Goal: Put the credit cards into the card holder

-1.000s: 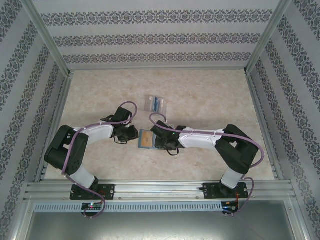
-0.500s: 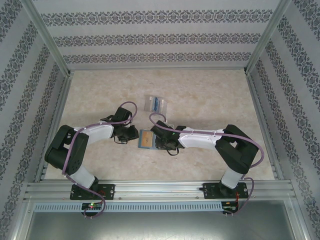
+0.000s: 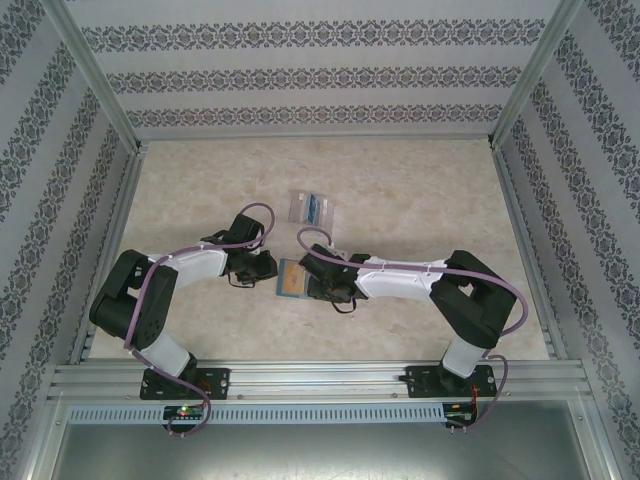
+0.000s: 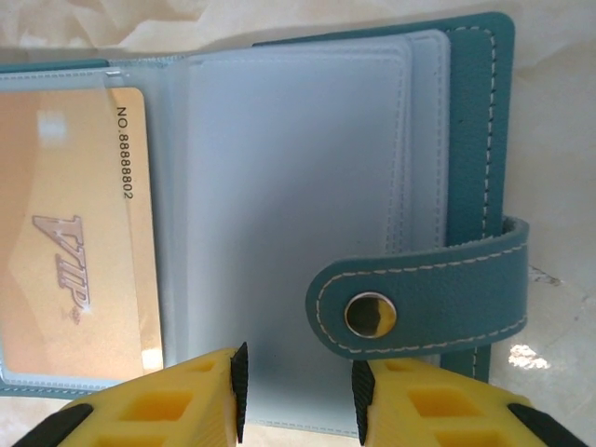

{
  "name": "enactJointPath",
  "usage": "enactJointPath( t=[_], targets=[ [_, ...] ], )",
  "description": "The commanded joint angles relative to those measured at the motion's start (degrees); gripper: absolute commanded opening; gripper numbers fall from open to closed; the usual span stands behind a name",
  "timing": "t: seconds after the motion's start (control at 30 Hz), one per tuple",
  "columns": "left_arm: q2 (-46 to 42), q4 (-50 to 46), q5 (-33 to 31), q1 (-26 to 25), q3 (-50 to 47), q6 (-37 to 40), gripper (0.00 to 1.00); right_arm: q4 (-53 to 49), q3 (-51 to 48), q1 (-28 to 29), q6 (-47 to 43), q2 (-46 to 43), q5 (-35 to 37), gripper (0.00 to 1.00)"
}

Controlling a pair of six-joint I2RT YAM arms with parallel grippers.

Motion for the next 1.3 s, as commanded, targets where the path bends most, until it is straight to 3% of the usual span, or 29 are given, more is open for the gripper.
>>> enactJointPath(
  t=[0.0, 0.9, 1.27],
  targets=[
    [4.1, 7.0, 6.4, -2.5, -1.5, -0.7, 0.2, -3.3, -0.7, 1.2, 1.1, -2.3, 3.3, 0.37],
    [3.9, 7.9, 6.6, -2.5, -2.3, -0.8, 0.2, -2.8, -0.5, 1.9, 2.5, 0.7, 2.2, 0.4],
    [3.9, 7.9, 6.9, -2.5, -2.2, -0.7, 0.2, -0.4, -0.2, 1.8, 0.9, 0.9, 1.4, 0.36]
  ],
)
